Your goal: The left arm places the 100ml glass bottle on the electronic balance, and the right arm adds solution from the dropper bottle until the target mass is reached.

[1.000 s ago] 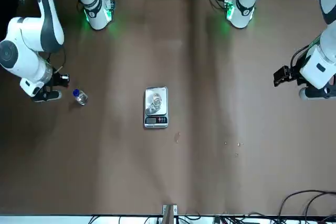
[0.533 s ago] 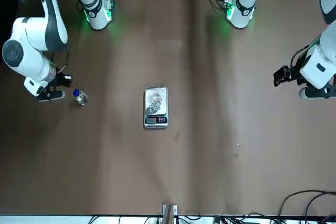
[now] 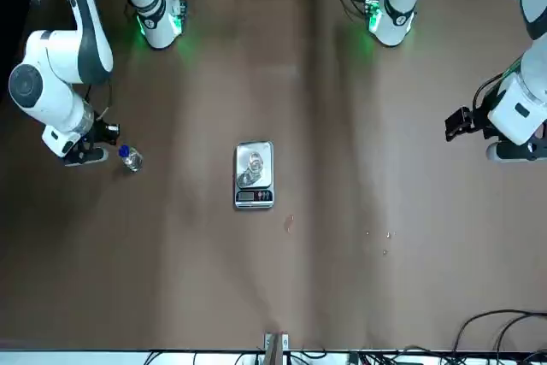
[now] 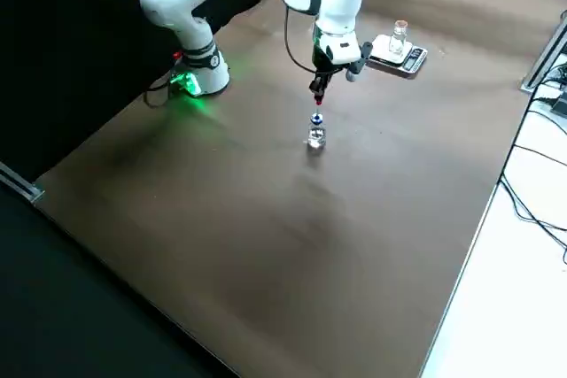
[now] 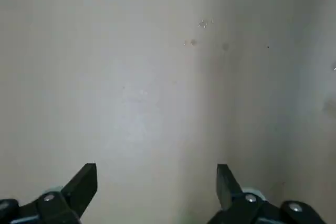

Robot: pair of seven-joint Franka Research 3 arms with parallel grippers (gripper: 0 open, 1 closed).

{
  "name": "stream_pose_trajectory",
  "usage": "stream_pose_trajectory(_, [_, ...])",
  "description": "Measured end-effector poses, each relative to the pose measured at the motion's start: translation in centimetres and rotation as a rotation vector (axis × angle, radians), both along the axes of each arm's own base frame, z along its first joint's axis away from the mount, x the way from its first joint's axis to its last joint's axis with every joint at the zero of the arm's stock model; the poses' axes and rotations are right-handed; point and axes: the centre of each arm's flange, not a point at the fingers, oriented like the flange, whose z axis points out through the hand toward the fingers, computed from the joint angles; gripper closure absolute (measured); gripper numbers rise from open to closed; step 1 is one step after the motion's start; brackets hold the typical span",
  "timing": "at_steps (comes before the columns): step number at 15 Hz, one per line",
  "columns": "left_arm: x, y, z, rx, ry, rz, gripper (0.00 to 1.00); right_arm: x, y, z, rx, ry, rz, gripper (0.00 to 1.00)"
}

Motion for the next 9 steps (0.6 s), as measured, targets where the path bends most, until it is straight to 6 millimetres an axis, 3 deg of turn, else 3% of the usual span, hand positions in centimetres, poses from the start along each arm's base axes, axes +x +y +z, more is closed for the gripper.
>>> stream_pose_trajectory(3, [0.00, 0.00, 0.00, 0.000, 0.000, 0.000, 0.00, 0.00, -0.12, -0.01, 0.000, -0.001, -0.003, 0.91])
stream_pose_trajectory(5, [0.00, 0.00, 0.00, 0.000, 0.000, 0.000, 0.00, 0.00, -0.21, -0.02, 0.000, -0.002, -0.005, 0.74])
stream_pose_trajectory(7, [0.00, 0.00, 0.00, 0.000, 0.000, 0.000, 0.00, 0.00, -0.26, -0.02, 0.000, -0.002, -0.005, 0.70])
stream_pose_trajectory(9, [0.00, 0.00, 0.00, 0.000, 0.000, 0.000, 0.00, -0.01, -0.51, -0.01, 0.001, -0.001, 0.004, 0.56])
